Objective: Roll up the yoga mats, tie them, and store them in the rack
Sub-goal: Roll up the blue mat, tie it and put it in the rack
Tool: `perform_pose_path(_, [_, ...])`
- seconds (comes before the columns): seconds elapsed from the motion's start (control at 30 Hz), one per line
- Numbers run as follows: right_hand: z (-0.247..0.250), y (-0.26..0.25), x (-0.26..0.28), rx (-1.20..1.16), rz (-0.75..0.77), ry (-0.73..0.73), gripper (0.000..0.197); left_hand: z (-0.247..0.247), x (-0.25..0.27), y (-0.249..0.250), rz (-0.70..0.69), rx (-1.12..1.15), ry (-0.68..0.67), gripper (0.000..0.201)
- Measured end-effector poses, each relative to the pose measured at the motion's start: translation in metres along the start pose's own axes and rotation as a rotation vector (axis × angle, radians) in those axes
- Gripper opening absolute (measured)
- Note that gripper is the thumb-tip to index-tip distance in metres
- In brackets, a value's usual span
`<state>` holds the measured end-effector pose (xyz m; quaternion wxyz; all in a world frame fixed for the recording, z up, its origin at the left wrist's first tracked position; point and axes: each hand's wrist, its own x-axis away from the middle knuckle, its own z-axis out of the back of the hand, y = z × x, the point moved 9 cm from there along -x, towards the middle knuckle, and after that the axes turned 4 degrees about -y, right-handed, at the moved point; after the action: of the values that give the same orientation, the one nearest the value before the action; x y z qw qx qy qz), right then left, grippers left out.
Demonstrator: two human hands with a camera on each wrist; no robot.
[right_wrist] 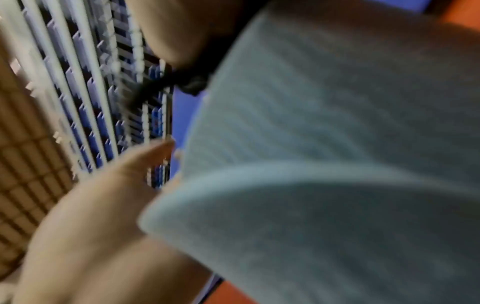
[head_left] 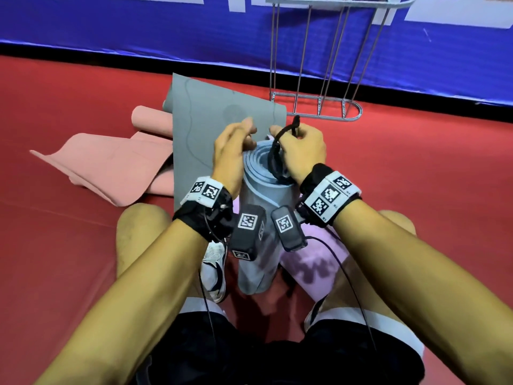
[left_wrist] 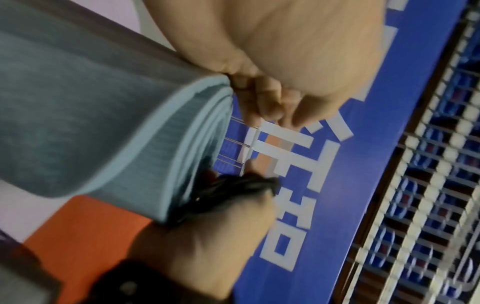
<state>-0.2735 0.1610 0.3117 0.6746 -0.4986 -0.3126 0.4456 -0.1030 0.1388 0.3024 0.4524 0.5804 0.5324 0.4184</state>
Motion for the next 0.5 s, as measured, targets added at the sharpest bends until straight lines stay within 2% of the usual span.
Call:
perform_pose_path(0.07, [-0.004,-0.003,-0.002,0.068,0.011,-0.022,0.035,-0.012,0.001,0.006,-0.043,-0.294,-0.105,0.057])
perform_pose_path(0.13, [-0.007,-0.005,-0.002,0.13,0.019,-0.042,0.027,-0.017,0.001,0.005,-0.057,-0.455,-0.163,0.068])
perform_pose_path(0.2, [-0.007,-0.005,-0.003,0.103,0.023,-0.049,0.034,-0.009,-0.003,0.004,-0.038,-0.426,-0.163,0.068])
perform_pose_path(0.3, [-0.006,-0.004,-0.006,0.103,0.026,-0.022,0.021,-0.001,-0.005,-0.003,-0.046,-0.385,-0.175,0.051])
perform_pose_path(0.37, [-0.001,0.0,-0.01,0.111,0.01,0.014,0.024,-0.002,-0.002,-0.007,-0.029,-0.202,-0.171,0.03])
perform_pose_path(0.5, [0.009,0.007,-0.018,0.108,-0.006,0.042,0.029,0.007,0.003,-0.017,0.172,0.564,-0.084,0.023])
